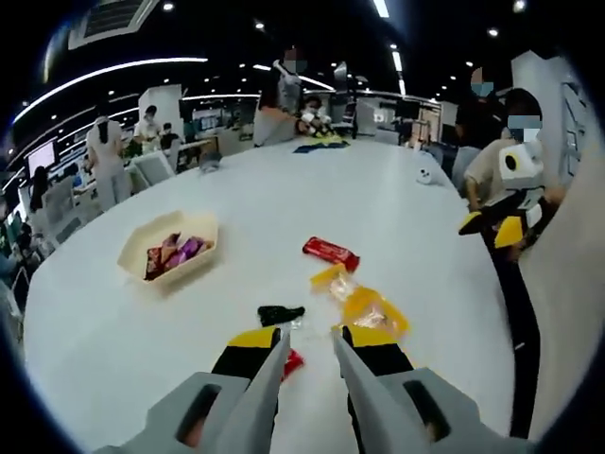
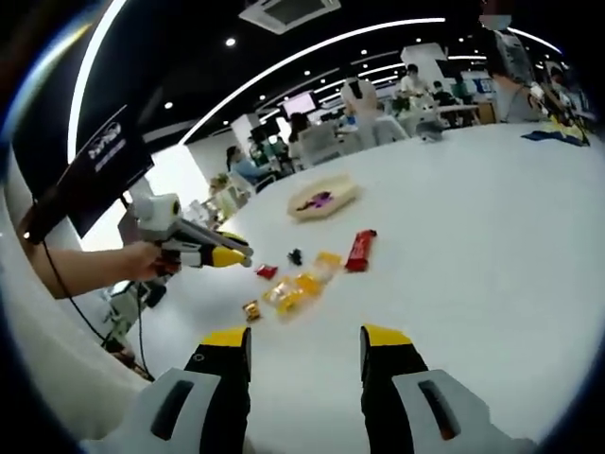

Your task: Place the target food into the container with the food tongs after gripping and lifting it, then release it inside without dropping or visibly crushing the food.

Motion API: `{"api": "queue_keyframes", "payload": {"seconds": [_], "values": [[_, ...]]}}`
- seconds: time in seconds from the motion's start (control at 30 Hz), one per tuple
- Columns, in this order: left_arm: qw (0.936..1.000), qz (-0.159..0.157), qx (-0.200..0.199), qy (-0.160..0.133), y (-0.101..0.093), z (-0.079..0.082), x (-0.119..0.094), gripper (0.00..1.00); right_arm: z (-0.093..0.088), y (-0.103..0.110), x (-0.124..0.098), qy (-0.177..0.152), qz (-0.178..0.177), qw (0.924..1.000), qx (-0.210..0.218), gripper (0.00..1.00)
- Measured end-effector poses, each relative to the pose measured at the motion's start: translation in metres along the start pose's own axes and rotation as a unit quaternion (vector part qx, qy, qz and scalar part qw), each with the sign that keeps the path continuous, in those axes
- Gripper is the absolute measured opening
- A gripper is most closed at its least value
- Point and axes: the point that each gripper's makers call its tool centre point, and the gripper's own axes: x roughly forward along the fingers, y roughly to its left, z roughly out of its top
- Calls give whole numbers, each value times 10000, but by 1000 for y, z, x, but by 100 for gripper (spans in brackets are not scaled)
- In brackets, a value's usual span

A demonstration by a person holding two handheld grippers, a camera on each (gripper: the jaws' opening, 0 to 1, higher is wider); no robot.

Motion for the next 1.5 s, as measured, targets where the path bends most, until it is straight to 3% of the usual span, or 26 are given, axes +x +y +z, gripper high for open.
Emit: {"api": "queue_keyframes", "payload": {"seconds": [0.13, 0.53, 0.63, 0.87, 1.0, 1.33, 1.5], "values": [[10000, -72, -16, -27, 2, 0, 4, 25, -3, -4, -7, -23, -109, 9999, 58, 47], [9990, -202, 268, 298, 25, -18, 13, 25, -12, -15, -23, -5, -391, 9991, 178, 47], [9983, -378, 302, 325, 26, -19, 18, 25, -12, -18, -27, -14, -475, 9987, 207, 47], [9946, -639, 643, 497, 30, -21, 24, 25, -13, -19, -29, 8, -565, 9982, 201, 47], [9852, -1178, 1002, 742, 22, -30, 23, 25, -17, -22, -33, 11, -662, 9974, 268, 47], [9752, -1365, 1416, 1012, 24, -40, 29, 26, -16, -22, -35, -38, -815, 9963, 261, 45], [9788, -1347, 1198, 976, 27, -39, 30, 25, -19, -21, -34, 3, -855, 9959, 285, 45]]}}
